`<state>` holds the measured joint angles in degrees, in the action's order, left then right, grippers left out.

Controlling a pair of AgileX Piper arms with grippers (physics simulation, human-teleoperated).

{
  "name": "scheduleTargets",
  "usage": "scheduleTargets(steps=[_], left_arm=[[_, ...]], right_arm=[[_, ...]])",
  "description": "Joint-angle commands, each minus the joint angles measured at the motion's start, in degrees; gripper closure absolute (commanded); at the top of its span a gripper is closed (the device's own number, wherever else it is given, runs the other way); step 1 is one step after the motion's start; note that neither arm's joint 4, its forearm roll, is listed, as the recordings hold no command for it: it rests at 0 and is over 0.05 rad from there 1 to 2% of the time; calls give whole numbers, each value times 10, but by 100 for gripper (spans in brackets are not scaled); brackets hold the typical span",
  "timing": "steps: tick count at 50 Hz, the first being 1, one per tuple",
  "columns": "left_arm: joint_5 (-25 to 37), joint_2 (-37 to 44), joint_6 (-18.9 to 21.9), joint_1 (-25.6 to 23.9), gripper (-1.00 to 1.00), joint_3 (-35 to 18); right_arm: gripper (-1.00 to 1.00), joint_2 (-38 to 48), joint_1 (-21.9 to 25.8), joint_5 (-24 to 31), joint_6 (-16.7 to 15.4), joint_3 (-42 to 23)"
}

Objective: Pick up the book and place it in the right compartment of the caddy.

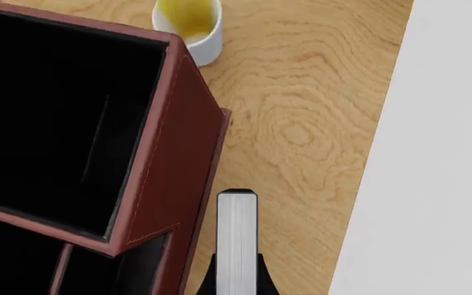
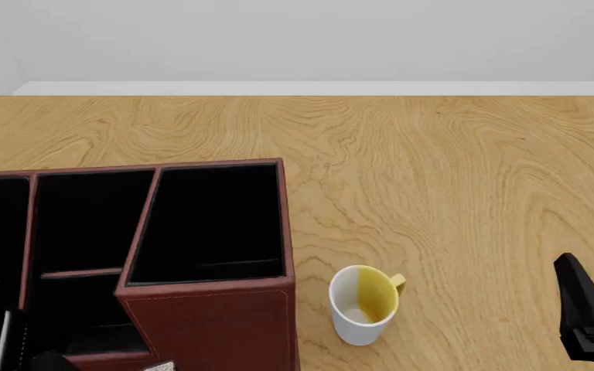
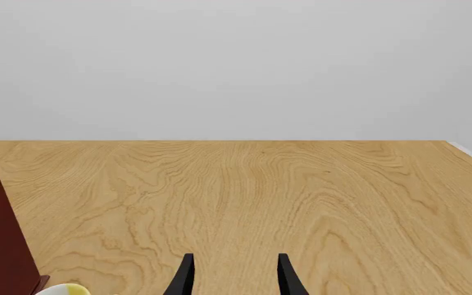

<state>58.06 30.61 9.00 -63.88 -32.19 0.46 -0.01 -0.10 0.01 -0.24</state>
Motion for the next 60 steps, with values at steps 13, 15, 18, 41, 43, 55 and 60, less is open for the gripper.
scheduleTargets(steps=[13,15,18,41,43,55,60], left_arm=[[59,10,28,-7,100,-115],[65,10,29,-6,100,-124],[72,11,32,-3,100,-133],[113,50,39,-5,100,-240],[116,54,40,-7,100,-250],[118,80,58,6,100,-289],[118,92,64,13,100,-310]], right_arm=[[-100,0,0,0,0,0],[-100,0,0,0,0,0],[-100,0,0,0,0,0],[-100,0,0,0,0,0],[-100,0,0,0,0,0],[-100,0,0,0,0,0],[-100,0,0,0,0,0]])
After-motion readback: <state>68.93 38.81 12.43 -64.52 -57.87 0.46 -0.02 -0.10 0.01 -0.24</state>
